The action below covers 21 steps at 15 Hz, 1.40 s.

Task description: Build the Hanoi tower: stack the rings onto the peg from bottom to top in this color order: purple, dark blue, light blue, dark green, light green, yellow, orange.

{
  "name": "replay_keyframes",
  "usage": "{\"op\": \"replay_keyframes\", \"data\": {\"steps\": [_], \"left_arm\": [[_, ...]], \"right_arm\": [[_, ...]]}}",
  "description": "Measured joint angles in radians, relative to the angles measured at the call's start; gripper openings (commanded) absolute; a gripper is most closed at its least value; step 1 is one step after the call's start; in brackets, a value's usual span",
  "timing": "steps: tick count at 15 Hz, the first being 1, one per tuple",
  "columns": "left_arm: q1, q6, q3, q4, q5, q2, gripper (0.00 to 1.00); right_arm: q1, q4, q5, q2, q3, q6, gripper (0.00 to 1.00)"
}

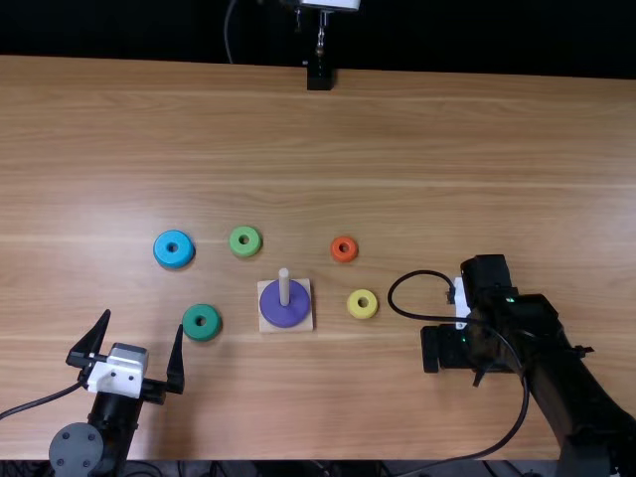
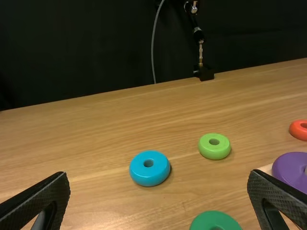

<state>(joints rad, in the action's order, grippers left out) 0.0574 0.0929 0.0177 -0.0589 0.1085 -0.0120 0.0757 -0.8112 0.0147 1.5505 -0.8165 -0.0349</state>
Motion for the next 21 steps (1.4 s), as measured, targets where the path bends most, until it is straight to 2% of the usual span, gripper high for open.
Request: {"op": "replay_keyframes", "data": {"steps": [9,17,18,19,20,21], "left_arm": [[0.000,0.000,0.000,0.000,0.000,0.000,1.00],[0.000,0.000,0.000,0.000,0.000,0.000,1.00],[0.000,0.000,0.000,0.000,0.001,0.000,1.00],[0.000,0.000,0.000,0.000,0.000,0.000,1.00],[0.000,0.001,0.000,0.000,0.000,0.000,1.00],[0.000,0.000,0.000,0.000,0.000,0.000,1.00]], "right_arm": [[0.000,0.006,0.004,0.000,0.000,-0.001,1.00],[0.000,0.078,0.004,0.000,0.000,-0.001,1.00],[0.000,0.078,0.004,0.000,0.000,0.000,0.77],[0.000,0.078,0.005,0.000,0.000,-0.001,0.49],[0.000,0.077,0.016,0.000,0.000,-0.001,0.30],[0.000,0.077,0.035,0.000,0.000,0.000,0.12]]}}
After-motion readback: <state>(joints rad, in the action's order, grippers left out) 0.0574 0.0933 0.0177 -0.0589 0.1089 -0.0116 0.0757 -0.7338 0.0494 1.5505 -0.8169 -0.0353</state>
